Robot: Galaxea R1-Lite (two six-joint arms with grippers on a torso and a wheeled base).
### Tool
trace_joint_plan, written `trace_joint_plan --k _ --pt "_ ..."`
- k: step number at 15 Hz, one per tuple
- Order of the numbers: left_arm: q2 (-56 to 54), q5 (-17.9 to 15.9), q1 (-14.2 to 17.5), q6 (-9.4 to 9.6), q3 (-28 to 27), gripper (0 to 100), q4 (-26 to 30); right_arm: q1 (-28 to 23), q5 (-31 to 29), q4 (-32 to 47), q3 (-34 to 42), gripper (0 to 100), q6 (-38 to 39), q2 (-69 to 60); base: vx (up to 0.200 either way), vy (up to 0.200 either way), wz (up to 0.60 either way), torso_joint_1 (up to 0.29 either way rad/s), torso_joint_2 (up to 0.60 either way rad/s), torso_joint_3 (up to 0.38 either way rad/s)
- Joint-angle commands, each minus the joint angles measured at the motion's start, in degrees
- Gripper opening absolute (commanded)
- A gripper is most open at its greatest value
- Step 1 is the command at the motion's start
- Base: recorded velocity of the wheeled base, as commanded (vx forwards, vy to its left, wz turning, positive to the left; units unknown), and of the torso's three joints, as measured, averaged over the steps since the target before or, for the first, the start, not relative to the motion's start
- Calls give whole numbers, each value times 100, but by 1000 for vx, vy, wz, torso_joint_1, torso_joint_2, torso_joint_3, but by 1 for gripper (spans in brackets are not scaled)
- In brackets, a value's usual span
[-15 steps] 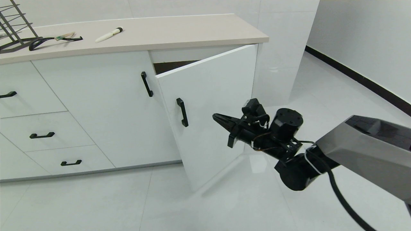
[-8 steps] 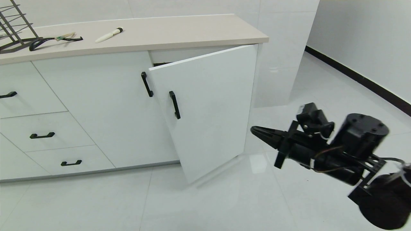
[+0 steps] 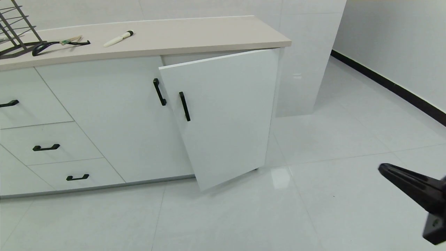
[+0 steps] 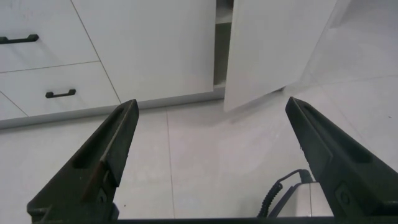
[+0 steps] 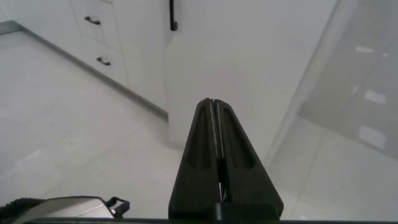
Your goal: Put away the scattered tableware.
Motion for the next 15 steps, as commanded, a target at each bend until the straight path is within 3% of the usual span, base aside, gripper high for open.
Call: trace_joint_plan --k 1,2,5,7,11,13,15 --pt "0 0 2 -5 0 100 0 -715 10 1558 276 0 1 -2716 0 0 0 0 0 0" --pt "0 0 2 -5 0 100 0 -996 10 2736 267 0 -16 -3902 0 0 0 0 0 0" --pt "0 0 2 4 0 100 0 -1154 -25 5294 12 0 -34 -6170 0 0 0 0 0 0" --pt "0 0 2 4 0 100 0 -1664 -298 5707 73 0 98 -6522 0 0 0 0 0 0" --pt "0 -9 2 4 0 100 9 -1603 -2354 7535 276 0 318 -6653 0 0 0 0 0 0" --pt "0 0 2 4 0 100 0 -1603 -2416 7508 276 0 652 -6662 0 0 0 0 0 0" --pt "0 0 2 4 0 100 0 -1603 -2416 7508 276 0 669 -6662 100 200 0 2 2 5"
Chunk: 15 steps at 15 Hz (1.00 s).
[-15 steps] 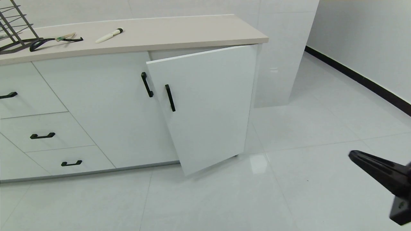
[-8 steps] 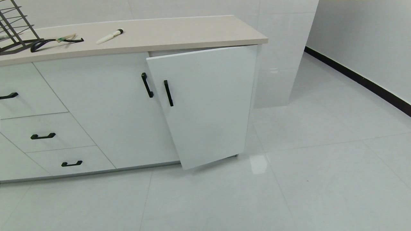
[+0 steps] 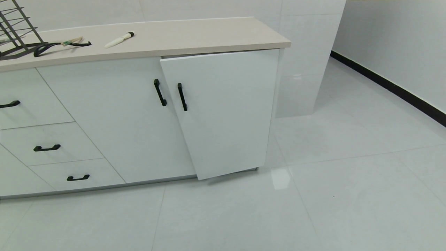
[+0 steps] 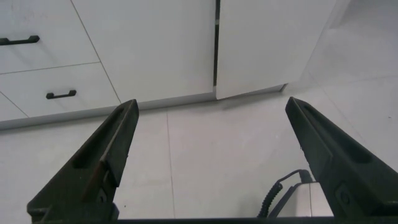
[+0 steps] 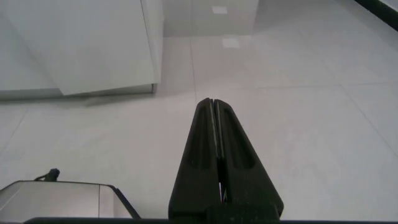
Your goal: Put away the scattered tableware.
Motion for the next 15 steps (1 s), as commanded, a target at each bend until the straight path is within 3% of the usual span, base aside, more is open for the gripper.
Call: trace_joint_plan --k 1,5,15 --pt "0 2 2 -3 0 100 0 -4 -1 25 10 0 41 -62 0 200 0 7 -2 7" --pt "0 2 2 155 0 100 0 -4 -1 25 10 0 111 -62 0 200 0 8 2 1" --pt "0 2 2 164 0 100 0 -4 -1 25 10 0 120 -62 0 200 0 0 0 3"
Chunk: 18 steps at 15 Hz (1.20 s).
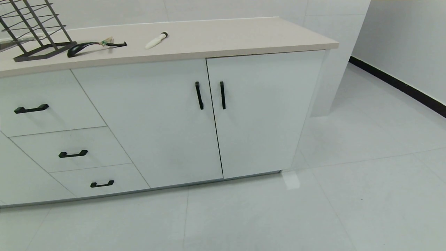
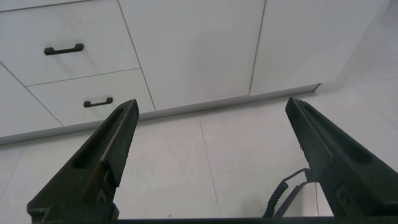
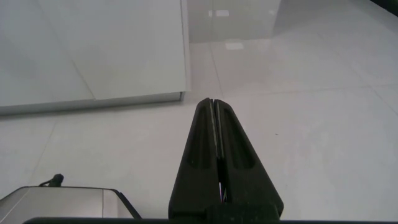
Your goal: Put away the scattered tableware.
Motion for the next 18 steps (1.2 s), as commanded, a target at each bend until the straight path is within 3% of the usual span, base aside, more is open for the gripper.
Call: trace_joint_plan --k 1,7,9,16,18 --pt "0 -1 2 -1 0 100 0 0 -2 1 0 0 -1 16 0 200 0 2 7 2" --pt "0 -1 2 -10 0 100 0 0 -2 1 0 0 -19 16 0 200 0 0 2 2" --pt "0 -1 2 8 0 100 0 0 -11 1 0 0 -27 16 0 0 0 0 0 0" --pt "0 -1 2 -1 0 100 0 0 -11 10 0 0 -27 25 0 0 600 4 1 4" --pt "0 8 2 -18 0 100 0 0 -20 10 0 0 -10 16 0 0 0 0 0 0"
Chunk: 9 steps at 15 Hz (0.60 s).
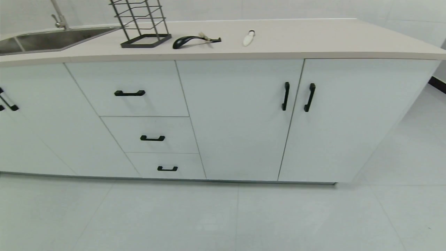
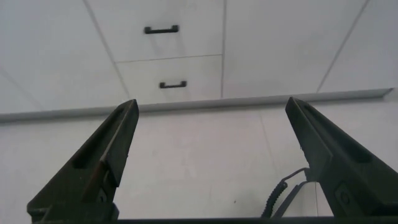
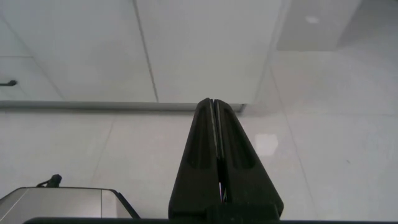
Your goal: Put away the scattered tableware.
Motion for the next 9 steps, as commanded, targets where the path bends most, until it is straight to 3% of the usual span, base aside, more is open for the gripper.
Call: trace_joint_plan --k 1,9 --pt "0 15 2 -5 0 100 6 0 6 2 0 0 2 13 200 0 0 2 -2 2" --pt "0 15 2 -23 0 100 -2 0 -3 2 0 0 11 13 200 0 0 5 3 1"
